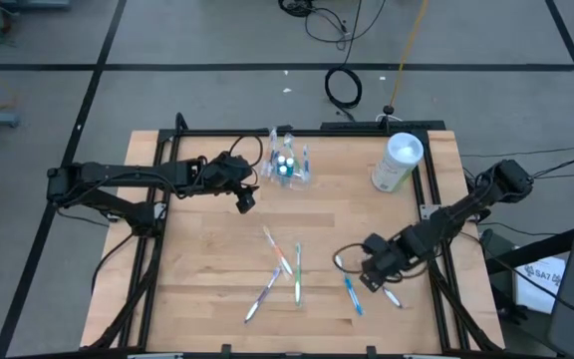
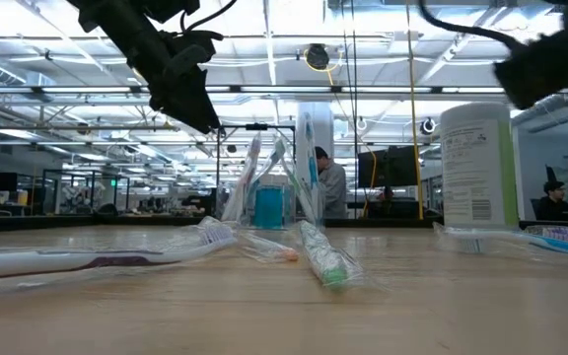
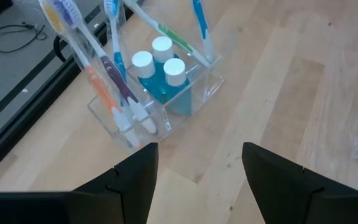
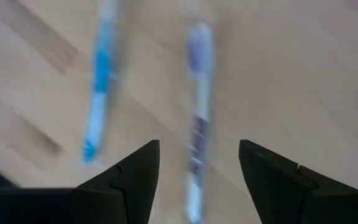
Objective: Pick & Place toothbrushing station
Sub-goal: Put the right violet toothbrush into the transparent organizer
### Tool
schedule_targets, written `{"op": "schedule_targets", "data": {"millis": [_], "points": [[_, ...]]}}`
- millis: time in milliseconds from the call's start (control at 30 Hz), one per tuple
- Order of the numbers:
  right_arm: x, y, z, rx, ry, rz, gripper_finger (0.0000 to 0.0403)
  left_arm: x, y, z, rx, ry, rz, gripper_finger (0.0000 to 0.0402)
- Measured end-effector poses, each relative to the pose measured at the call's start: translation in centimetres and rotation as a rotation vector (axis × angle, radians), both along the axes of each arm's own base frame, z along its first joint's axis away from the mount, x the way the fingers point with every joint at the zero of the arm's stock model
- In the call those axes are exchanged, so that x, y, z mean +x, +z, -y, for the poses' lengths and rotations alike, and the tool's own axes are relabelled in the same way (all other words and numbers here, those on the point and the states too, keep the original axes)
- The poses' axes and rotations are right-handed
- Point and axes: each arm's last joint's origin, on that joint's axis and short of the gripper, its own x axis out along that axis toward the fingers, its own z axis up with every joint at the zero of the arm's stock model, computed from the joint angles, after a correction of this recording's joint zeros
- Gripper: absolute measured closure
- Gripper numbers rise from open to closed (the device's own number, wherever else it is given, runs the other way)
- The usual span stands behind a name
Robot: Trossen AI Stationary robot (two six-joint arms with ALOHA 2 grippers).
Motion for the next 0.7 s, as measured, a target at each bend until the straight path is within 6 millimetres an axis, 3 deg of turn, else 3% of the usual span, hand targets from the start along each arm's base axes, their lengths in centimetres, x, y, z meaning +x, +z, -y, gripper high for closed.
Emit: {"op": "schedule_targets", "data": {"millis": [233, 500, 700], "points": [[-1.3, -2.2, -0.6, -0.059, 0.117, 0.05, 0.019, 0.0, 0.0, 0.0, -0.004, 0.004, 0.002, 0.0163], [-2.0, -5.9, 1.5, -0.081, 0.181, 0.1, 0.0191, 0.0, 0.0, 0.0, -0.034, 0.032, 0.011, 0.0163], [-2.7, -7.2, 2.4, -0.087, 0.185, 0.083, 0.0205, 0.0, 0.0, 0.0, -0.027, 0.026, 0.01, 0.0163]]}}
